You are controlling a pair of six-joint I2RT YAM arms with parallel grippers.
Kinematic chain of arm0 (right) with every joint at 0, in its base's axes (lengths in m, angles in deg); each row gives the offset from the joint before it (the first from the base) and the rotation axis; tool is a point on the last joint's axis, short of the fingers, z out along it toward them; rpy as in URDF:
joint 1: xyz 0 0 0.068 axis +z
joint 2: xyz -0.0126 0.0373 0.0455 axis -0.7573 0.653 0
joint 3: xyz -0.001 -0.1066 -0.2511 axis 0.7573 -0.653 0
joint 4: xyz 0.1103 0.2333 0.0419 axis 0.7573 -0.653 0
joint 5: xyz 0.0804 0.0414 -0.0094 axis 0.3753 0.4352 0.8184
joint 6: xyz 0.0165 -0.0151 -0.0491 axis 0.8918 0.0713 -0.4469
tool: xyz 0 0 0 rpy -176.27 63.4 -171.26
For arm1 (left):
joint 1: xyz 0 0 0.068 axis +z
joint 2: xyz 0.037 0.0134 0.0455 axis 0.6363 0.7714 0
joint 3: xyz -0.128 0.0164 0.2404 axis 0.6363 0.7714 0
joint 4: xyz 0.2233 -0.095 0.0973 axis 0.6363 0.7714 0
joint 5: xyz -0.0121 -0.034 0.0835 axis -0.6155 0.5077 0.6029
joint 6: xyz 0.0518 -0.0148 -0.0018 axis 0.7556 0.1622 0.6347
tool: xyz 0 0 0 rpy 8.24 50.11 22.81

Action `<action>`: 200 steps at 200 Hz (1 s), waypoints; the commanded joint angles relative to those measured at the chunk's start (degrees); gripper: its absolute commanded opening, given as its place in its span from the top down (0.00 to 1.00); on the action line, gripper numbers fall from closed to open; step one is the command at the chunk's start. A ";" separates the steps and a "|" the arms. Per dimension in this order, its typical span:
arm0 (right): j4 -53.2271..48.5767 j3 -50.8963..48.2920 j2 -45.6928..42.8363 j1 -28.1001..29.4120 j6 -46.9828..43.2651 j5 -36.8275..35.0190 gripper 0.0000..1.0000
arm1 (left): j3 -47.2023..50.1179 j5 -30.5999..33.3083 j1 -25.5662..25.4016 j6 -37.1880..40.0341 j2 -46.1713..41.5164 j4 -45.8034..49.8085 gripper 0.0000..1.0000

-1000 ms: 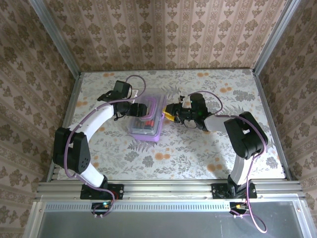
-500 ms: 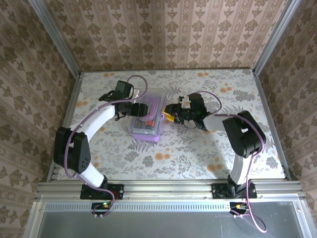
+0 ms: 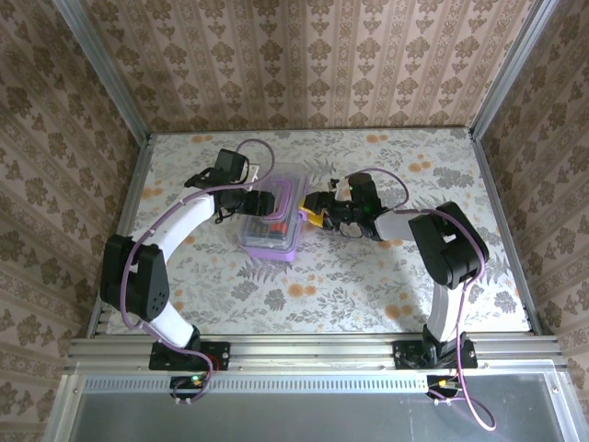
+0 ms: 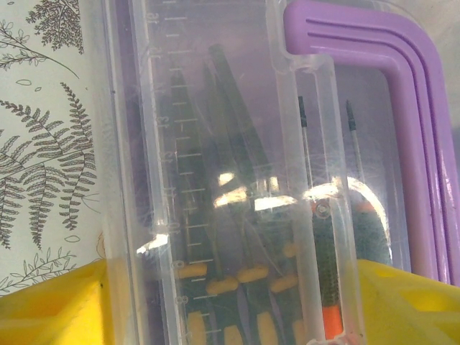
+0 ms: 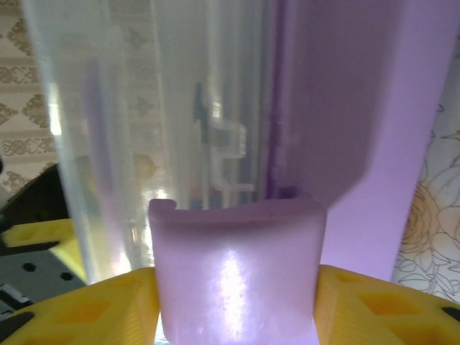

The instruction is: Pack the tool kit

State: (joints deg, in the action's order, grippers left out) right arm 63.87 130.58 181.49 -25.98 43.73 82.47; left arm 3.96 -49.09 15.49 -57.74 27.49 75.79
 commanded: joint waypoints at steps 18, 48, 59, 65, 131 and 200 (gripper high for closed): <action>0.25 1.22 2.29 0.49 -1.65 1.67 0.40 | 4.45 -3.58 -0.75 -2.06 5.86 8.15 0.44; 0.27 1.12 1.64 0.50 -2.12 1.59 0.43 | 4.57 -3.43 -0.72 -1.97 5.75 8.21 0.44; 0.01 1.22 1.37 0.49 -2.30 1.29 0.44 | 4.53 -3.50 -0.74 -1.97 5.82 8.18 0.44; 0.14 1.17 1.22 0.49 -2.36 0.94 0.44 | 4.49 -3.50 -0.73 -1.97 5.91 8.20 0.44; -0.81 2.18 -1.03 0.35 -2.88 0.56 0.35 | 4.28 -3.50 -0.74 -1.88 6.17 8.39 0.44; 0.76 1.13 -3.17 -0.02 -1.48 -0.04 0.33 | 4.41 -3.63 -0.73 -1.97 6.46 8.29 0.44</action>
State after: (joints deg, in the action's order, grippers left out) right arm 62.40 131.49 180.88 -25.81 42.31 82.73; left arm 3.96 -48.82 15.49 -57.72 27.71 75.75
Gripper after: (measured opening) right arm 0.669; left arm 0.728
